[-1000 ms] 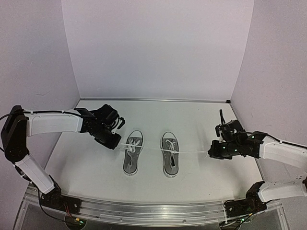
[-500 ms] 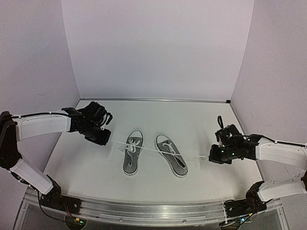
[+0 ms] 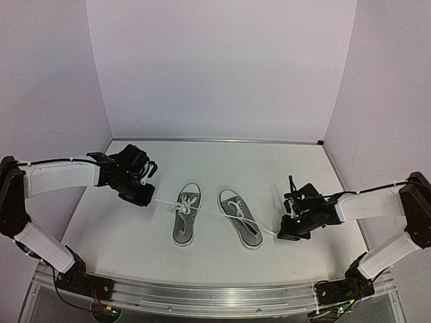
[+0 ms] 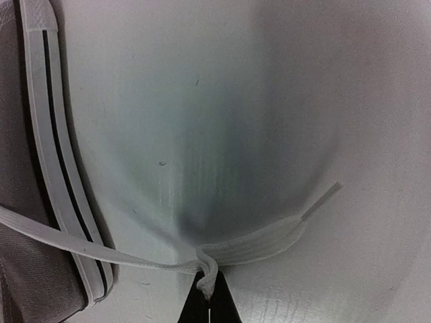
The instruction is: Tie the shoes
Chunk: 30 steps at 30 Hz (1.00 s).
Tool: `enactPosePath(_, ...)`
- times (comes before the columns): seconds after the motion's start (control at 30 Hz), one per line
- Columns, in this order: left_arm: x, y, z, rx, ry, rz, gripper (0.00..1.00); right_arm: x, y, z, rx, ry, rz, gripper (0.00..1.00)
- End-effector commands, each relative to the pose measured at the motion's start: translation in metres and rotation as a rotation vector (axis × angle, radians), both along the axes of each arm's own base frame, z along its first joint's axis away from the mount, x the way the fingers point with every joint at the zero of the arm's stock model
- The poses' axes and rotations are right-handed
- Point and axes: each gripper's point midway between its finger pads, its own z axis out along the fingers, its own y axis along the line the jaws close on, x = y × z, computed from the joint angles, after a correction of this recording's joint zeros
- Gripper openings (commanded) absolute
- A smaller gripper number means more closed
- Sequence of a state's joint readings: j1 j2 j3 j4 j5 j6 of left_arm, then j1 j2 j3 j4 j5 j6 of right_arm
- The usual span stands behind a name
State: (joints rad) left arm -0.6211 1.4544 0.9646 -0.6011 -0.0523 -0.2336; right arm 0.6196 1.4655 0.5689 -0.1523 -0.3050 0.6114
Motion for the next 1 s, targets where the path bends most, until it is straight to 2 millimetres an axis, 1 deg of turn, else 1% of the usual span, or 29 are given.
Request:
enactPosePath(0.0,0.009,-0.001,0.014,-0.013,-0.035,0.002,0.00,-0.004,0.044,0.006,0.111,-0.016,0.129,0.00)
enactPosePath(0.03,0.009,-0.001,0.014,-0.014,-0.036,0.001,0.00,-0.007,0.052,0.005,0.118,-0.013,0.149,0.00)
enactPosePath(0.1,0.010,-0.003,0.014,-0.017,-0.035,-0.002,0.00,-0.014,0.073,0.005,0.151,-0.010,0.196,0.00)
enactPosePath(0.13,0.010,-0.003,0.014,-0.019,-0.035,-0.001,0.00,-0.016,0.079,0.005,0.156,-0.007,0.208,0.00)
enactPosePath(0.17,0.010,-0.003,0.014,-0.020,-0.035,-0.002,0.00,-0.018,0.083,0.004,0.155,-0.005,0.214,0.00)
enactPosePath(0.23,0.010,-0.004,0.014,-0.021,-0.035,-0.004,0.00,-0.017,0.080,0.002,0.139,-0.013,0.197,0.00)
enactPosePath(0.33,0.009,0.002,0.013,-0.001,-0.039,0.009,0.00,-0.011,0.067,0.007,0.100,-0.051,0.144,0.00)
enactPosePath(0.43,0.008,0.007,0.011,0.020,-0.042,0.025,0.00,-0.010,0.038,0.010,0.041,-0.063,0.058,0.00)
enactPosePath(0.53,0.006,0.010,0.003,0.035,-0.022,0.030,0.00,-0.004,0.002,0.016,-0.024,-0.093,-0.062,0.00)
enactPosePath(0.63,0.004,0.005,-0.002,0.016,-0.008,0.017,0.00,0.004,-0.022,0.036,-0.069,-0.164,-0.157,0.00)
enactPosePath(0.67,0.005,0.004,-0.002,0.013,-0.012,0.009,0.00,0.006,-0.026,0.040,-0.081,-0.185,-0.177,0.00)
enactPosePath(0.73,0.005,0.003,-0.004,0.017,-0.014,-0.009,0.00,0.010,-0.028,0.048,-0.081,-0.207,-0.195,0.00)
enactPosePath(0.83,0.004,0.003,-0.006,0.027,-0.008,-0.018,0.00,0.014,-0.031,0.045,-0.121,-0.208,-0.200,0.00)
enactPosePath(0.9,0.003,0.003,-0.010,0.035,0.007,-0.029,0.00,0.014,-0.031,0.038,-0.145,-0.187,-0.190,0.10)
enactPosePath(0.93,0.002,0.001,-0.011,0.033,0.016,-0.039,0.00,0.015,-0.029,0.036,-0.149,-0.181,-0.181,0.18)
enactPosePath(0.97,0.001,-0.001,-0.013,0.032,0.027,-0.052,0.02,0.015,-0.027,0.035,-0.150,-0.176,-0.170,0.30)
